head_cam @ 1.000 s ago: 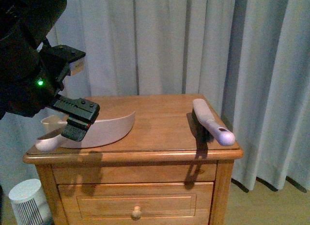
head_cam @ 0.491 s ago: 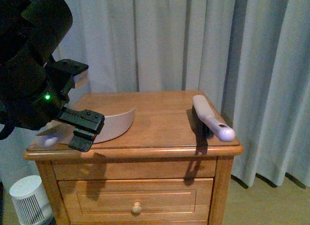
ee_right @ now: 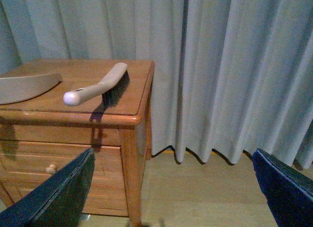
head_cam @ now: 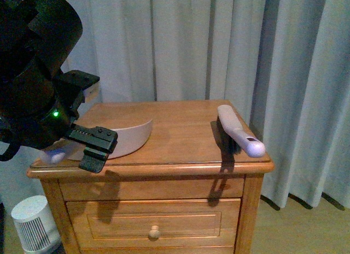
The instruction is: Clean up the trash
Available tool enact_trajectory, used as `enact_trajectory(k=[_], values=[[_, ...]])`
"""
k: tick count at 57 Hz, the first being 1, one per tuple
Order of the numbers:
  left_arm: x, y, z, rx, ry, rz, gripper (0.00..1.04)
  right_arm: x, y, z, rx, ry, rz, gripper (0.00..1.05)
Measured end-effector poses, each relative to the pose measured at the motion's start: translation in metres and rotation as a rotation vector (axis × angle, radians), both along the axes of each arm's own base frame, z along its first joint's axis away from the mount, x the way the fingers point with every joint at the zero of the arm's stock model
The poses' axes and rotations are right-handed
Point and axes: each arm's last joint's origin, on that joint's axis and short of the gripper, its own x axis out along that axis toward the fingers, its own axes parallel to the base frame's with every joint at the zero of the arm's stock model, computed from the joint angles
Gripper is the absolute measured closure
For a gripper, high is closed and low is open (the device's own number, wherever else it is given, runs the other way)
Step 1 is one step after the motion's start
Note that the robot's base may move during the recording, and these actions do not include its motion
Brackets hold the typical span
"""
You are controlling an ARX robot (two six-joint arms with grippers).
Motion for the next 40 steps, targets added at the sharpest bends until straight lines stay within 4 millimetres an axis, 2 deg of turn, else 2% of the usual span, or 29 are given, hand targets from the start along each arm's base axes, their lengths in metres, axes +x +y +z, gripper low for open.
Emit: enact_trajectory(k=[6, 21, 34, 40], values=[[0.0, 0.0, 0.0, 0.005, -0.003, 0.0, 0.32, 0.0, 0.0, 0.0, 0.0, 0.0, 0.0, 0.07], [0.0, 0.001, -0.001, 0.015, -0.012, 0.006, 0.75, 0.0, 0.0, 0.0, 0.0, 0.0, 0.0, 0.07], [-0.003, 0.005, 0.004, 0.01, -0.045, 0.002, 0.77, 0.0, 0.0, 0.0, 0.0, 0.0, 0.0, 0.07], [-0.005, 0.005, 0.015, -0.004, -0.104, -0.007, 0.77, 0.0, 0.0, 0.0, 0.0, 0.0, 0.0, 0.07]])
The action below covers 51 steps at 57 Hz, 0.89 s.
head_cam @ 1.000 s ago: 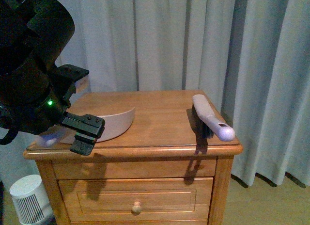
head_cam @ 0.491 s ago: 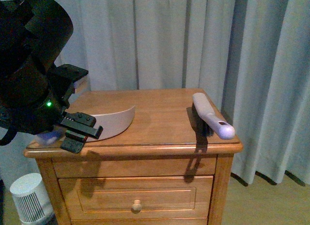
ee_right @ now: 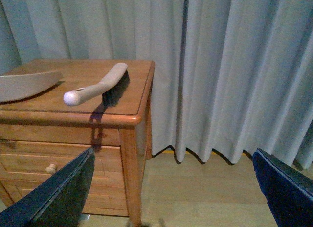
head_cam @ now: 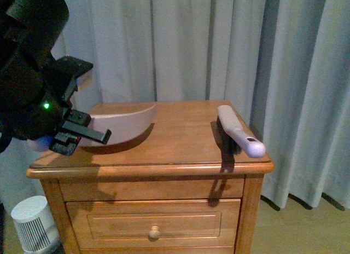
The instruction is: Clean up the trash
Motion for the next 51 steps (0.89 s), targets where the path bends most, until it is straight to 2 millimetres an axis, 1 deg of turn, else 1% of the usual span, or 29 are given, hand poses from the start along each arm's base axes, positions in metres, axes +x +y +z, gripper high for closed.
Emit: enact_trajectory(k=[6, 15, 22, 26, 30, 33, 34, 42, 51], values=[[-0.007, 0.001, 0.018, -0.012, -0.092, -0.039, 0.77, 0.0, 0.0, 0.0, 0.0, 0.0, 0.0, 0.07], [-0.034, 0.011, 0.051, 0.006, -0.267, -0.123, 0.77, 0.0, 0.0, 0.0, 0.0, 0.0, 0.0, 0.07], [-0.064, 0.033, 0.071, 0.026, -0.38, -0.163, 0.78, 0.0, 0.0, 0.0, 0.0, 0.0, 0.0, 0.07], [-0.094, 0.058, 0.081, 0.038, -0.456, -0.151, 0.78, 0.0, 0.0, 0.0, 0.0, 0.0, 0.0, 0.07], [-0.124, 0.076, 0.082, 0.033, -0.494, -0.146, 0.78, 0.0, 0.0, 0.0, 0.0, 0.0, 0.0, 0.07], [-0.141, 0.083, 0.081, 0.031, -0.517, -0.144, 0.78, 0.0, 0.0, 0.0, 0.0, 0.0, 0.0, 0.07], [-0.18, 0.094, 0.076, 0.004, -0.551, -0.154, 0.78, 0.0, 0.0, 0.0, 0.0, 0.0, 0.0, 0.07], [-0.209, 0.099, 0.071, -0.015, -0.572, -0.161, 0.78, 0.0, 0.0, 0.0, 0.0, 0.0, 0.0, 0.07], [-0.234, 0.104, 0.065, -0.033, -0.582, -0.171, 0.78, 0.0, 0.0, 0.0, 0.0, 0.0, 0.0, 0.07]])
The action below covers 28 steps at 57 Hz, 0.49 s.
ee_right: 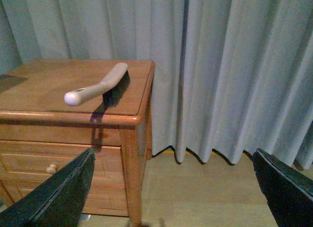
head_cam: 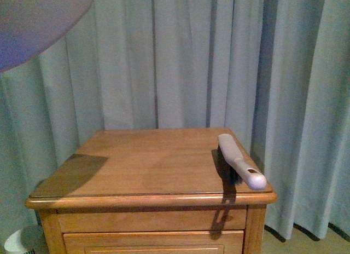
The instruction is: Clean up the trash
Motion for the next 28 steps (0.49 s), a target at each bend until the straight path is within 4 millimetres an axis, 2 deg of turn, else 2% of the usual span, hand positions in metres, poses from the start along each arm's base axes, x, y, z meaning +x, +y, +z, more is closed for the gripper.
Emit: enact_trajectory(k=[12, 24, 28], values=[[-0.017, 0.009, -0.009, -0.018, 0.013, 0.006, 0.78, 0.0, 0.0, 0.0, 0.0, 0.0, 0.0, 0.07], [-0.021, 0.012, -0.015, -0.024, 0.024, 0.013, 0.78, 0.0, 0.0, 0.0, 0.0, 0.0, 0.0, 0.07], [-0.021, 0.012, -0.015, -0.024, 0.023, 0.014, 0.78, 0.002, 0.001, -0.002, 0.041, 0.098, -0.161, 0.07]])
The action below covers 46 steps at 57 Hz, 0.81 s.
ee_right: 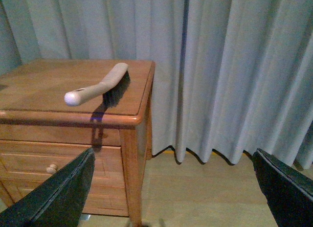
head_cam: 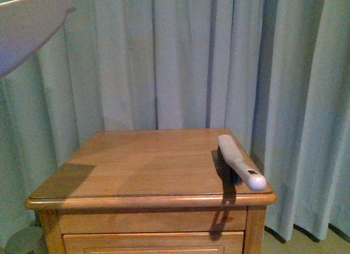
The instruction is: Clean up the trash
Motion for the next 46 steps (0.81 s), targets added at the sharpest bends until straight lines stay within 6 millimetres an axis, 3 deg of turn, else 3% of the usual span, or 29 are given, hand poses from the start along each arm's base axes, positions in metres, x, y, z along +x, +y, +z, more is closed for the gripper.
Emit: enact_trajectory(k=[4, 7, 13, 15, 26, 36, 46], values=[[0.0, 0.0, 0.0, 0.0, -0.001, -0.001, 0.78, 0.009, 0.007, 0.004, -0.004, 0.083, -0.185, 0.07], [0.0, 0.0, 0.0, -0.001, -0.001, -0.003, 0.78, 0.017, 0.011, 0.013, 0.006, 0.092, -0.178, 0.07], [0.0, 0.0, 0.0, 0.0, -0.001, -0.002, 0.78, 0.044, 0.019, 0.051, 0.061, 0.113, -0.097, 0.07], [0.0, 0.0, 0.0, 0.0, -0.001, -0.002, 0.78, 0.063, 0.022, 0.07, 0.09, 0.151, -0.063, 0.07], [0.0, 0.0, 0.0, -0.001, -0.001, -0.002, 0.78, 0.136, 0.03, 0.125, 0.195, 0.282, -0.065, 0.07], [0.0, 0.0, 0.0, 0.0, -0.001, -0.002, 0.78, 0.203, 0.043, 0.141, 0.264, 0.42, -0.108, 0.07], [0.0, 0.0, 0.0, 0.0, -0.001, -0.002, 0.78, 0.251, 0.074, 0.129, 0.3, 0.555, -0.132, 0.07]])
